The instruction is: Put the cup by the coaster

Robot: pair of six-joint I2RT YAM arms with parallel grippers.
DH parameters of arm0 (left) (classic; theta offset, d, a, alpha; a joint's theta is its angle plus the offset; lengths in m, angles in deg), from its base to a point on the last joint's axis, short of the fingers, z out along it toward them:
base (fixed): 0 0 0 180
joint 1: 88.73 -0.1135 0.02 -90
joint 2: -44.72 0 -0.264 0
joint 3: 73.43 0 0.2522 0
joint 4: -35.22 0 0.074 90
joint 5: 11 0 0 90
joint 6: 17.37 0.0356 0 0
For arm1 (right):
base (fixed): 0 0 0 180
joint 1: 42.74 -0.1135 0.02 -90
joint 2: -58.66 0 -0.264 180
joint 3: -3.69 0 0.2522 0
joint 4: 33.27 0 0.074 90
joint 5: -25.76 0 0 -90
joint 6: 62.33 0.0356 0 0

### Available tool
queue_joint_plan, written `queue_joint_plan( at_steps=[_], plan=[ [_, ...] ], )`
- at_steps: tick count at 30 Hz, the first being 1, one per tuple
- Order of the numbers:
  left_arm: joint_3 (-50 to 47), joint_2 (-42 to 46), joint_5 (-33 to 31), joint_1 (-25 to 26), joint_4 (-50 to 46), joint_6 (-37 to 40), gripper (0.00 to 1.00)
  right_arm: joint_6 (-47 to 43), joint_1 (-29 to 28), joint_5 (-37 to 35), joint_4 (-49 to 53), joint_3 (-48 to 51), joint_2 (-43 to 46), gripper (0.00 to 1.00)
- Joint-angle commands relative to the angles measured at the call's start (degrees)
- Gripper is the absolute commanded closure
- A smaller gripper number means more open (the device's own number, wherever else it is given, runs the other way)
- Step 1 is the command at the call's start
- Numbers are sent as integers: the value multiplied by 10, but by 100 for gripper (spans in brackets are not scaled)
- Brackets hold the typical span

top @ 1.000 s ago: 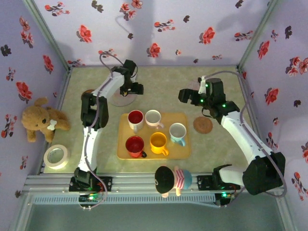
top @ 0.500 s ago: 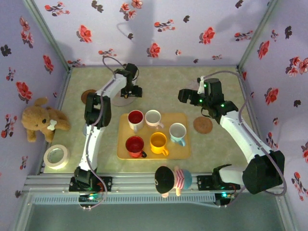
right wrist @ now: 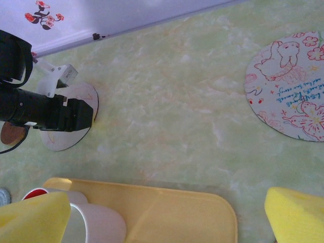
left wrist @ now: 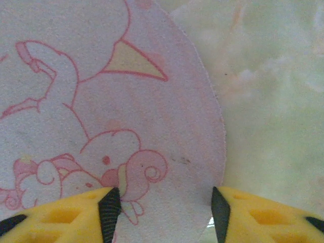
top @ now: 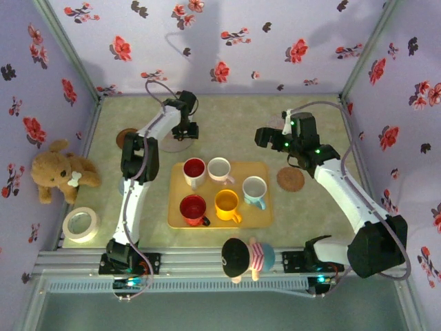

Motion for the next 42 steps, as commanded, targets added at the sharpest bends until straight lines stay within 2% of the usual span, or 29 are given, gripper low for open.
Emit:
queue_joint_plan(
  at_steps=[1, 4, 7, 8, 12, 14, 16, 19, 23, 32, 42],
  plan=[
    [-13, -22, 20, 2, 21, -7, 60, 6, -6, -18, -8, 5, -9, 1],
    [-16, -18, 31, 2, 23, -9, 83, 7, -6, -21, -9, 8, -8, 1],
    [-17, -18, 35, 2, 26, -12, 97, 5, -7, -23, -8, 9, -8, 0],
    [-17, -17, 35, 2, 26, -13, 100, 5, -7, -24, -7, 8, -7, 1],
    [-19, -5, 38, 2, 25, -11, 100, 6, -8, -24, -7, 12, -3, 1],
    [-22, 5, 40, 3, 29, -5, 89, 4, -9, -23, -6, 12, -2, 0],
    [-18, 12, 38, 5, 26, 6, 72, 3, -9, -24, -6, 14, -3, 1],
    [7, 11, 25, 11, 6, 19, 54, 5, -9, -30, -7, 13, -5, 1],
    [31, 7, -5, 19, -24, 23, 39, 9, -11, -31, -14, 15, -7, 1],
    [77, -25, -66, 18, -59, 23, 17, 13, -16, -33, -16, 11, -18, 1],
    [118, -70, -38, 1, -80, 43, 14, 3, -21, -32, -10, -9, -36, 0]
  ],
)
